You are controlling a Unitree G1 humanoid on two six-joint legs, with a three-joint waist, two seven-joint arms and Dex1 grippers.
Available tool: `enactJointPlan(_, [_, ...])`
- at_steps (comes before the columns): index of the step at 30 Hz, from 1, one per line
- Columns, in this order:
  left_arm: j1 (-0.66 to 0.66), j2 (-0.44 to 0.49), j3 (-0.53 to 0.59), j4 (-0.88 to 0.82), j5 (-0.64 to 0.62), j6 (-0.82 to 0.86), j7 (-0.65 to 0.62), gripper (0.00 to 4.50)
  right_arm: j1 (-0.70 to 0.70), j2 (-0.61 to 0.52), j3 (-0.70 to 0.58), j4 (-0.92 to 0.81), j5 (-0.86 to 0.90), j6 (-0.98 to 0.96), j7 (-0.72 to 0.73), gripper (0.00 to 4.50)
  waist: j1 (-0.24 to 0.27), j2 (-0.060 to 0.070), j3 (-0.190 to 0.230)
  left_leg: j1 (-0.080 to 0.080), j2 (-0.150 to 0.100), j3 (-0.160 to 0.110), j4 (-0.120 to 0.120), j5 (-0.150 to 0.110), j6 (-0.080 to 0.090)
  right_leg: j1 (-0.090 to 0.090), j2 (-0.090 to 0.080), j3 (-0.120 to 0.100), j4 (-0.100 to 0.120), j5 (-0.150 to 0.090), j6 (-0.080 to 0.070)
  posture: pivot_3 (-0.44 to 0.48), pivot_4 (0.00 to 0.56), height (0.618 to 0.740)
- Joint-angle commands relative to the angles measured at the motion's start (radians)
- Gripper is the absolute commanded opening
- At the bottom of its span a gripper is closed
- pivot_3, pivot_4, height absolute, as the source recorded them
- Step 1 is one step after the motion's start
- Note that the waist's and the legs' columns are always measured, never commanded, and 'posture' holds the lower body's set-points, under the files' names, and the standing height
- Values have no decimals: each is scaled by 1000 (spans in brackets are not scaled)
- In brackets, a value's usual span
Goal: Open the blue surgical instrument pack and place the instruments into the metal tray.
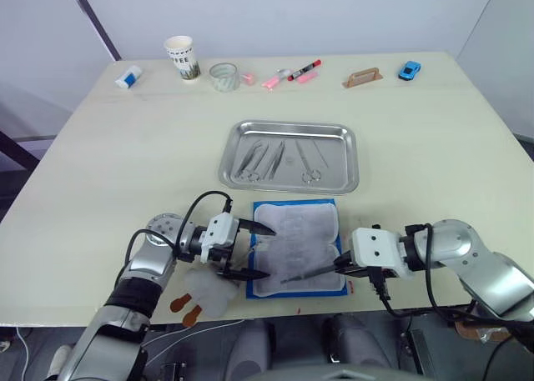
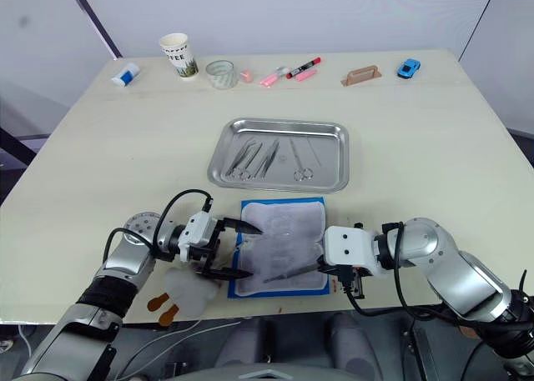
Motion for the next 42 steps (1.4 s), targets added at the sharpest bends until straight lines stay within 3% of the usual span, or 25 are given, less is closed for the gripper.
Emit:
enactJointPlan(1, [29,11,-30,47,58,11,-15,4500,23,-38,-59,-38,32,-35,27,27,0,0,0,0,0,0,0,0,0,0,0,0,0,0,0,0,150,737])
enactJointPlan(16, [19,7,-32,57,56,9,-22,4500,226,-175,-353,40,119,-214,92,27,1,0,0,0,0,0,0,0,0,0,0,0,0,0,0,0,150,737])
enactJointPlan(22, [16,3,-31,62,54,8,-20,4500,262,-137,-473,85,216,-187,73,27,1,0,0,0,0,0,0,0,0,1,0,1,0,0,0,0,150,737])
enactJointPlan(29, [8,1,-28,67,54,8,-19,4500,90,53,-504,100,362,77,-171,27,1,0,0,1,0,0,1,0,0,1,0,1,1,0,0,0,150,737])
enactJointPlan(42, [10,-6,-22,63,57,6,-3,4500,-298,500,-407,276,233,456,-781,27,2,2,0,0,0,0,1,0,0,0,0,1,1,0,0,0,150,737])
